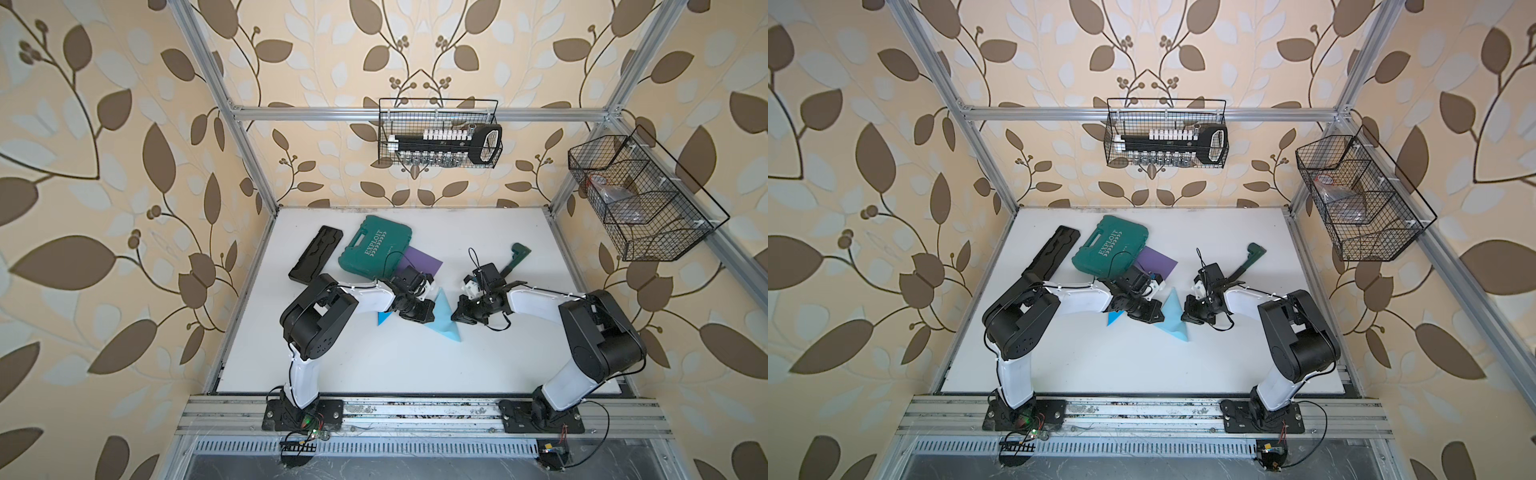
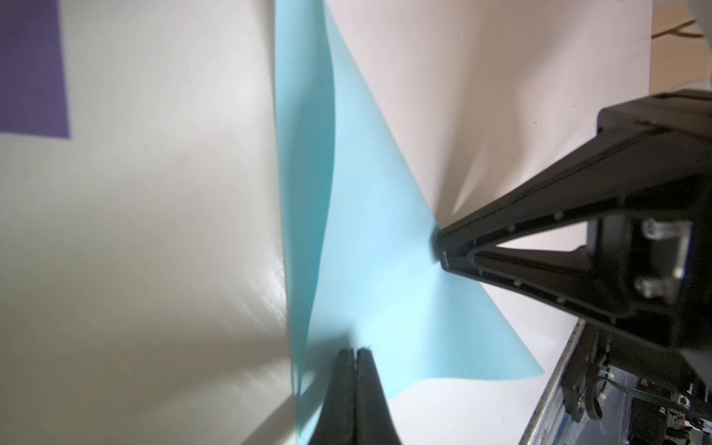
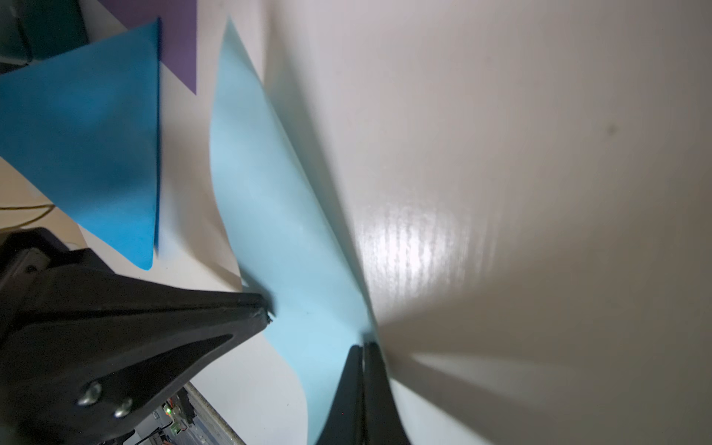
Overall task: Fold the square paper diagonally
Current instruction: Fold the paper at the center of the board.
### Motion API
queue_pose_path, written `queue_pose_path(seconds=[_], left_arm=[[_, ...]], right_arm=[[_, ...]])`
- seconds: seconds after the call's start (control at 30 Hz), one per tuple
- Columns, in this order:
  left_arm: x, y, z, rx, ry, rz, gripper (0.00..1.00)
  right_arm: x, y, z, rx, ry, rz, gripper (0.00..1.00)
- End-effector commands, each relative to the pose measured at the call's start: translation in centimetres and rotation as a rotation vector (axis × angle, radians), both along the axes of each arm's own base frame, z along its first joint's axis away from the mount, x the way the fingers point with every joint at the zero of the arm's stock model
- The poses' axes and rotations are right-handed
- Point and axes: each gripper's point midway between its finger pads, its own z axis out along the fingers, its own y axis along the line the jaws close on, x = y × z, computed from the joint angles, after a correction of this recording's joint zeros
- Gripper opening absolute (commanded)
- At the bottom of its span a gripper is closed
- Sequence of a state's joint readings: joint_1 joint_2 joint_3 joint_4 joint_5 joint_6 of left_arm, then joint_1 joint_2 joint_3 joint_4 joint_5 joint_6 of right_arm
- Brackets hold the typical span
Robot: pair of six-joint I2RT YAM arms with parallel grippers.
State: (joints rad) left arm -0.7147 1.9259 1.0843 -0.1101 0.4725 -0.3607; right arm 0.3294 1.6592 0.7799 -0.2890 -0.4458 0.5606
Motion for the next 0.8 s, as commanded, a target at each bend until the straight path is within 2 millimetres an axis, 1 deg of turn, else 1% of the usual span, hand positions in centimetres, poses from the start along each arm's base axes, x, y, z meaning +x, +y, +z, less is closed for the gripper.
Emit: queue_pose_path(seconds=[0.0, 0.1, 0.13, 0.23, 0.3, 0.4, 0.47, 0.57, 0.77], left_arm=[[-1.7, 3.7, -4.4, 0.200, 0.074, 0.016, 0.00], [-1.8, 3.7, -4.4, 0.198, 0.073, 0.016, 0.00], [-1.8, 3.7, -4.3, 0.198, 0.073, 0.016, 0.00], [-1.7, 3.6, -4.2, 0.191, 0.072, 0.013, 0.00], [-1.7, 3.5, -4.2, 0.188, 0.072, 0.012, 0.00], [-1.7, 3.5, -4.1, 0.188, 0.070, 0.012, 0.00], [-1.8, 3.5, -4.2, 0.188, 0.073, 0.010, 0.00], [-1.7, 3.5, -4.1, 0.188, 0.071, 0.009, 0.00], [-1.6, 3.6, -4.0, 0.193, 0.064, 0.008, 0.00]], right_arm=[[-2.4, -3.6, -2.8, -0.158, 0.096, -0.069, 0.00], [-2.0, -4.0, -1.8, -0.152, 0.068, -0.100, 0.00], [-1.8, -3.6, -1.2, -0.129, 0.049, -0.096, 0.00], [-1.1, -2.2, 1.0, -0.054, -0.007, -0.085, 0.00], [-1.1, -1.0, 2.4, -0.029, -0.036, -0.053, 0.00], [-1.4, 0.7, 3.4, -0.012, -0.042, -0.013, 0.00], [-1.5, 1.7, 3.6, 0.008, -0.037, -0.006, 0.00], [-1.6, 2.8, 3.1, 0.025, -0.008, -0.002, 0.00], [-1.7, 3.9, 2.2, 0.020, 0.033, -0.031, 0.00]])
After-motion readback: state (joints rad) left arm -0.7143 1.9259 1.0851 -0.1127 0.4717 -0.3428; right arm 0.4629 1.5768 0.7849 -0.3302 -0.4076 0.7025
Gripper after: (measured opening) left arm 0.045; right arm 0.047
